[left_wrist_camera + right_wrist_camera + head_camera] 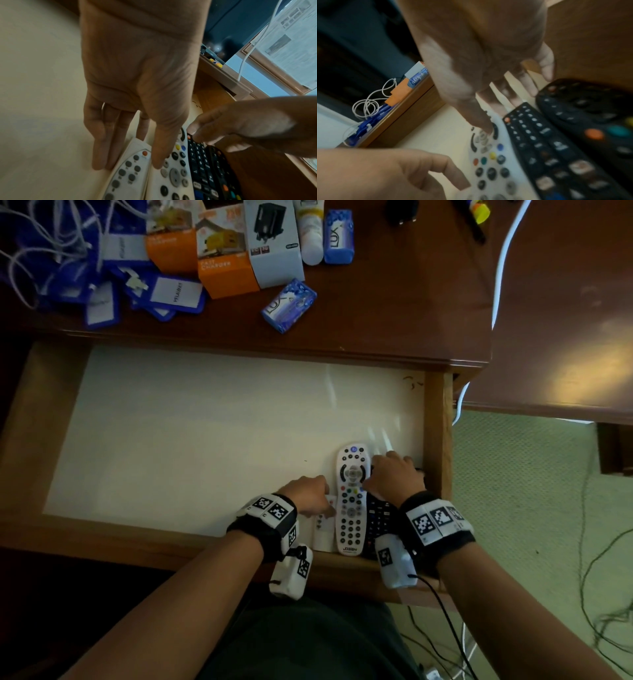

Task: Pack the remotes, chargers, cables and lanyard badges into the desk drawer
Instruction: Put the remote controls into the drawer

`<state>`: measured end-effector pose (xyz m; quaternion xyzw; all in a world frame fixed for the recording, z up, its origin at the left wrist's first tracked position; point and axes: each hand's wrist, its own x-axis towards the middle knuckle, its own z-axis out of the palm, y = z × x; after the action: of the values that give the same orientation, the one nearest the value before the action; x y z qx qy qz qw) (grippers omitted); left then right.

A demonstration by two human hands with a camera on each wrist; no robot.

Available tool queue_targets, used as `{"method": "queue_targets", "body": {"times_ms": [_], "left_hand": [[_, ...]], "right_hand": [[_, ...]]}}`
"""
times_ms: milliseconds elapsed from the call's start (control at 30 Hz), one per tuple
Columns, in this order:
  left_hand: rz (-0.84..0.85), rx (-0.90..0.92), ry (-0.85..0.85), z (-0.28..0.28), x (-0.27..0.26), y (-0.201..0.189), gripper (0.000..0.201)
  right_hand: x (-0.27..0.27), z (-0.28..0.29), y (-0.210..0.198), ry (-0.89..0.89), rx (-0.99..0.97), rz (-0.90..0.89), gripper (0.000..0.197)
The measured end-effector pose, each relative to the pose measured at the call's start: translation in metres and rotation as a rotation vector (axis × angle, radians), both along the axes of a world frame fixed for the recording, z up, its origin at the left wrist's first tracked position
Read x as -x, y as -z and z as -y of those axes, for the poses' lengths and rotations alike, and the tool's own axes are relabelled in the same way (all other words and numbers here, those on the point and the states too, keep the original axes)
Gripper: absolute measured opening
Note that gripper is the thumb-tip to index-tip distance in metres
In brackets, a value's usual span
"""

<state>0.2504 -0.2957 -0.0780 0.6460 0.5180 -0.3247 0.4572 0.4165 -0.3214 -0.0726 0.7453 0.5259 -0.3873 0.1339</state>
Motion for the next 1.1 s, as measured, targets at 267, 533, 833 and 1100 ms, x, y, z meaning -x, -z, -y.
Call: {"method": "queue_targets", "body": {"times_ms": [267,533,833,1100], "left_hand": [[0.091,0.072,-0.040,-0.008,0.010,-0.001,0.056],[0.168,0.161,0.084,-0.031,0.013,0.001,0.039],[0.215,-0.097,0.014,-0.066,0.019,0.011,0.020],[0.577,-0.301,-0.157,-0.154,-0.020,-0.064,0.010]], "right_hand": [[0.024,-0.019,0.011,-0.074,-0.140,-0.035,0.056],[0.025,-0.023,0.003,-0.031,-0.121,-0.047,0.055],[0.014,-0.027,-0.024,0.154,-0.074,-0.073,0.057],[-0.033,-0.085,-0.087,0.356,-0.317,-0.079,0.023]]}}
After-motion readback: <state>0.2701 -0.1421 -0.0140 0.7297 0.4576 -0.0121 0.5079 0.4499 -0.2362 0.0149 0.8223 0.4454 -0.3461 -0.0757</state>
